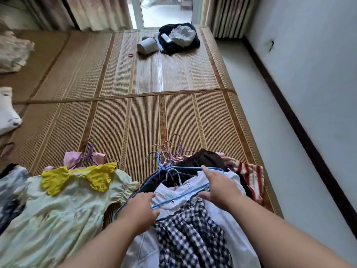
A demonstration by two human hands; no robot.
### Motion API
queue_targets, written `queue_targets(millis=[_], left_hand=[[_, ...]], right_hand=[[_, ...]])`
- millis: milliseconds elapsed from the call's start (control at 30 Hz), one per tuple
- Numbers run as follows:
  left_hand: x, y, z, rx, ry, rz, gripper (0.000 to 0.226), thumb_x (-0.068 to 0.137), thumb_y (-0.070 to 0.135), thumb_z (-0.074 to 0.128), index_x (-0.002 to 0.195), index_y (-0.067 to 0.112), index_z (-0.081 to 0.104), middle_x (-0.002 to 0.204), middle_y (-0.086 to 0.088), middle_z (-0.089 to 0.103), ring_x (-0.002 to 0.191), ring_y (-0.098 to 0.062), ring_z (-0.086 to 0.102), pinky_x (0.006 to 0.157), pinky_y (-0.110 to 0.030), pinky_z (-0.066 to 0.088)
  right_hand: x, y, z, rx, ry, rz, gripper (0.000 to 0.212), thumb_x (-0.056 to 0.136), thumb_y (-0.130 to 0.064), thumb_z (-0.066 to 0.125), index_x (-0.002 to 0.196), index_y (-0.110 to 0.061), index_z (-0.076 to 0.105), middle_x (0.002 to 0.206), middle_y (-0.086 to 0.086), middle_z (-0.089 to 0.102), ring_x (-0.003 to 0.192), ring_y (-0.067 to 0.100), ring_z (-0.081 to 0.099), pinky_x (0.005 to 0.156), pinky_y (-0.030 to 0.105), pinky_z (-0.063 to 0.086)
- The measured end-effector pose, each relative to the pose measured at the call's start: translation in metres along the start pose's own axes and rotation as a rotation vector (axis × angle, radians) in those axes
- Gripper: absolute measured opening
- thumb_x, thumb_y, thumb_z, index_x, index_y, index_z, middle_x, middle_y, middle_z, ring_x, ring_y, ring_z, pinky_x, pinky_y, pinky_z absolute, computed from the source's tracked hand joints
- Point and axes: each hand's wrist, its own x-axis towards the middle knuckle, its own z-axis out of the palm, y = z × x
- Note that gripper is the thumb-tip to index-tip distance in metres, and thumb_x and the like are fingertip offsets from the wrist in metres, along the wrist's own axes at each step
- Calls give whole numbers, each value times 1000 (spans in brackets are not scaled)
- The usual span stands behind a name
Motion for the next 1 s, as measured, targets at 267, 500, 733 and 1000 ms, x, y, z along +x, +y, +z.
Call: queue_targets(millis=[267,500,733,1000], left_hand=[[55,-35,38,-60,113,-129,81,87,45,56,151,22,10,158,-1,13,143,-25,19,115,-43,24],[46,-29,29,-101,22,-113,64,95,32,43,151,20,12,150,-10,33,136,-30,32,110,-41,31],[-28,-10,-24,-158,300,-60,59,95,31,43,149,25,18,146,-4,28,131,-23,25,108,-38,26],[-132,-10,-75,-211,439,-72,28,99,38,35,120,36,54,122,3,50,116,-22,41,99,-41,36]], right_hand=[[75,8,30,-63,47,85,53,95,-16,35,147,-27,27,139,6,42,130,27,37,109,48,25],[46,15,12,-6,253,24,18,94,-19,43,99,-21,60,98,6,59,96,31,56,76,35,40],[-44,-3,-61,289,251,-87,20,92,-16,54,81,-32,59,88,-1,64,78,19,58,66,31,44],[-136,-23,-116,428,331,-178,39,88,-14,63,69,-48,59,71,-12,66,71,14,63,62,30,48]])
